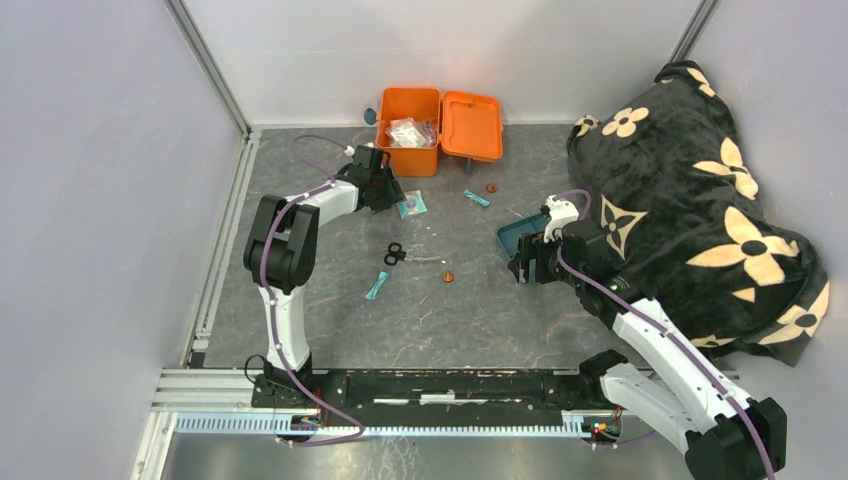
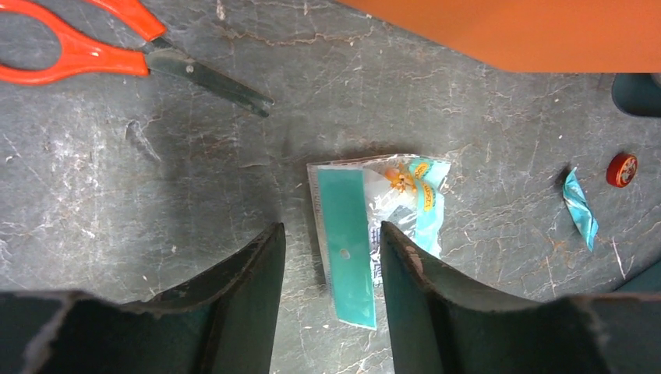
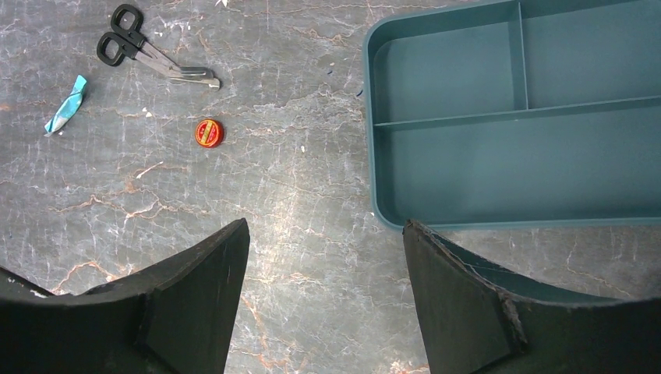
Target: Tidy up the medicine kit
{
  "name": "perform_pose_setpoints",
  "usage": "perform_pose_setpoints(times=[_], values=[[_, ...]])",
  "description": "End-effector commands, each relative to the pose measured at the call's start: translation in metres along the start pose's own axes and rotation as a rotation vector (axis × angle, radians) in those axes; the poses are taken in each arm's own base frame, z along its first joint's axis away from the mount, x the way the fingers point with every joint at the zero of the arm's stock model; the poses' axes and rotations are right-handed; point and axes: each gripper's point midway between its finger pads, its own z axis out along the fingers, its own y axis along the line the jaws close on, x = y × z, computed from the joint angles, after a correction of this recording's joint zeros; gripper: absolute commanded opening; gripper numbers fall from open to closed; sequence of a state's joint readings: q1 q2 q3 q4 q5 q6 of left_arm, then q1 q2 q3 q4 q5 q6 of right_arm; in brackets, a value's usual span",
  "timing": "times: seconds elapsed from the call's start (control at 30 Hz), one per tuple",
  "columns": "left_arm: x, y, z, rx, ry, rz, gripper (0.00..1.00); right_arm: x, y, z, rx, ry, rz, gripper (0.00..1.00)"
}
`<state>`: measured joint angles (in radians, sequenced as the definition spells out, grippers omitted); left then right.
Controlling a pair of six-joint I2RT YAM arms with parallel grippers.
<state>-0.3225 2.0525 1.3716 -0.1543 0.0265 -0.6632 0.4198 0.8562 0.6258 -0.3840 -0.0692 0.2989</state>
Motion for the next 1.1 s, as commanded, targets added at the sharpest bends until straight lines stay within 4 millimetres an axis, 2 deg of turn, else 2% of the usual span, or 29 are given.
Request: perform_pose_setpoints(times=[0.0, 0.17, 0.4, 0.57, 0.7, 0.77, 0.93, 1.07], values=[[0.000, 0.004, 0.004, -0.026, 0.001, 0.048, 0.51, -0.005, -0.001, -0.003, 0.011, -0.022, -0.007, 0.79], [-0.002, 0.009, -0.001, -0.050, -0.020, 0.051, 0.31, -0.004, -0.002, -0.003, 0.012, -0.022, -0.005, 0.79], [-0.012, 0.001, -0.016, -0.033, -0.047, 0.045, 0.03, -0.004, -0.001, -0.002, 0.009, -0.020, -0.001, 0.79], [-0.023, -0.012, -0.036, 0.005, -0.077, 0.040, 0.02, -0.003, -0.001, -0.002, 0.008, -0.017, 0.001, 0.79], [-0.041, -0.030, -0.063, 0.062, -0.126, 0.032, 0.02, -0.003, -0.001, -0.002, 0.008, -0.018, 0.001, 0.79], [-0.049, -0.046, -0.078, 0.121, -0.139, 0.036, 0.02, -0.003, -0.001, -0.002, 0.008, -0.018, 0.002, 0.79], [-0.086, -0.087, -0.109, 0.243, -0.214, 0.048, 0.02, -0.003, 0.000, -0.002, 0.006, -0.016, 0.003, 0.79], [-0.117, -0.116, -0.108, 0.308, -0.259, 0.061, 0.02, -0.003, 0.000, -0.002, 0.004, -0.015, 0.002, 0.79]])
